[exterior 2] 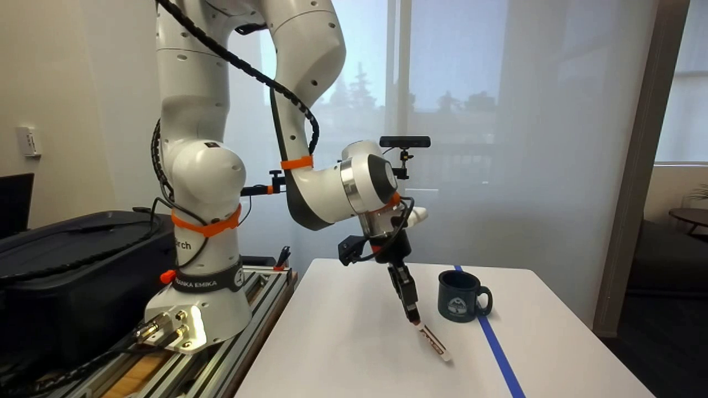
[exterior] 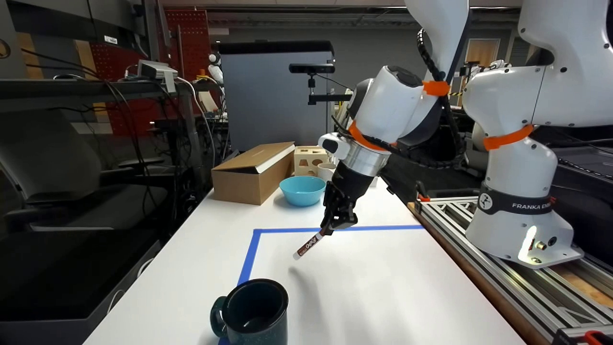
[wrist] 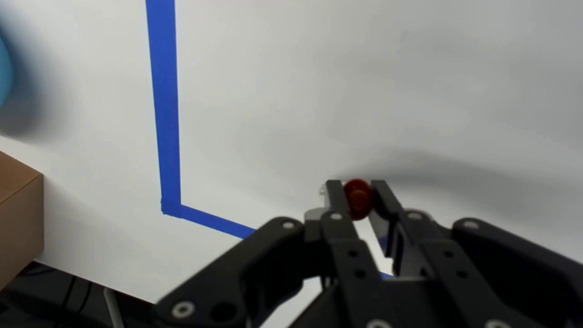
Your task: Remove the red marker from the green mug.
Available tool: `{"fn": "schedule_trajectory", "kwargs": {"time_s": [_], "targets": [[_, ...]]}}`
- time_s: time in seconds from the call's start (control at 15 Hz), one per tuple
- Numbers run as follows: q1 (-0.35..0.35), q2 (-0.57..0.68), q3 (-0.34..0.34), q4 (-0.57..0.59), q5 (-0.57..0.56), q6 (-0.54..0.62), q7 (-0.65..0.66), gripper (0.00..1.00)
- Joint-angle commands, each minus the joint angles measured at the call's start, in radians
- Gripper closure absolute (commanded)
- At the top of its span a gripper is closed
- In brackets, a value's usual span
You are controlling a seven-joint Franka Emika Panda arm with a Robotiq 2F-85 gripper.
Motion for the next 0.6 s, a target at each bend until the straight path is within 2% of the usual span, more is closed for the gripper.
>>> {"fn": "schedule_trajectory", "kwargs": {"time_s": [0.0, 0.53], "targets": [[-0.008, 0.097, 0.005, 0.033, -0.066, 0.069, 0.099, 0.95], [-0.027, 0.251, 0.054, 0.079, -0.06, 0.137, 0.166, 0.95]]}}
